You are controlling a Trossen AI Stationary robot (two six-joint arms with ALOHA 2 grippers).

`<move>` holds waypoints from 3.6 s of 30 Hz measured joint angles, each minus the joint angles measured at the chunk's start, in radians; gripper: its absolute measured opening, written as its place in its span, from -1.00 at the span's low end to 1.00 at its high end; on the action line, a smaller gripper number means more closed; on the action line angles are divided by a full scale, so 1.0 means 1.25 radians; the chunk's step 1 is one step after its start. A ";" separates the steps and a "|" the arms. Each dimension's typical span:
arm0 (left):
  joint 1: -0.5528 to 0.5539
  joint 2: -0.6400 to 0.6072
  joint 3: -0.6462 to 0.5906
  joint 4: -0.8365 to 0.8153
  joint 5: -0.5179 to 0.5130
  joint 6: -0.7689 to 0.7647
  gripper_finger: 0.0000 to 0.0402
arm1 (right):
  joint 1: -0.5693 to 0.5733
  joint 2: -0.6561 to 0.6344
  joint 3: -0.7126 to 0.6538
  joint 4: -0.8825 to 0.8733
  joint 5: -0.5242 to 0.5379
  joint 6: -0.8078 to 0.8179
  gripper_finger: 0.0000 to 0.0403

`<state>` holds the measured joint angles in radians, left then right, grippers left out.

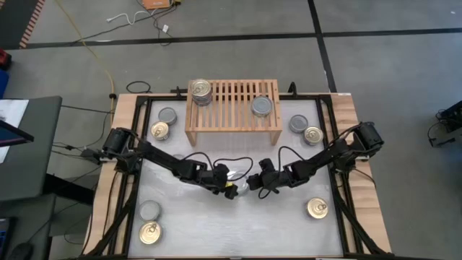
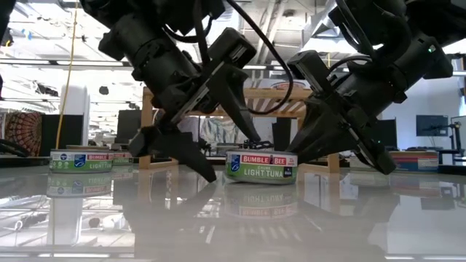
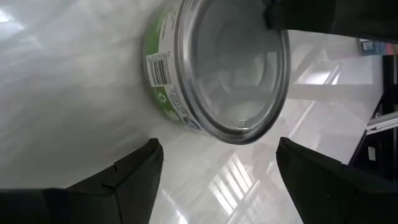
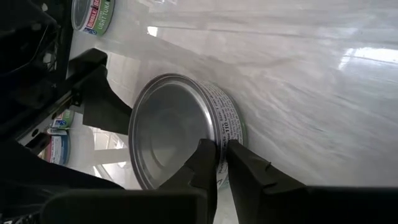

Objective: Stack canned seafood by type on shelf
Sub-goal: Stack the green tuna can on top of the other green tuna can on the shelf

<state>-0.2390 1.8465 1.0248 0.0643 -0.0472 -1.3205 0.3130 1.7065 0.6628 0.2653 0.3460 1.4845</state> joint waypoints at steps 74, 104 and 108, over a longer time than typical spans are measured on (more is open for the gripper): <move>-0.002 0.003 -0.002 0.069 -0.042 -0.042 0.49 | 0.010 -0.008 -0.002 -0.018 -0.003 0.006 -0.86; 0.008 0.004 -0.002 0.073 -0.028 -0.101 0.04 | 0.010 -0.008 -0.002 0.016 -0.002 -0.002 -0.84; 0.008 0.004 -0.002 0.085 -0.028 -0.117 -0.01 | 0.010 -0.008 -0.002 0.016 -0.002 -0.003 -0.83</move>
<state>-0.2287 1.8511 1.0218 0.1710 -0.0818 -1.4672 0.3252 1.6962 0.6605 0.2858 0.3437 1.4803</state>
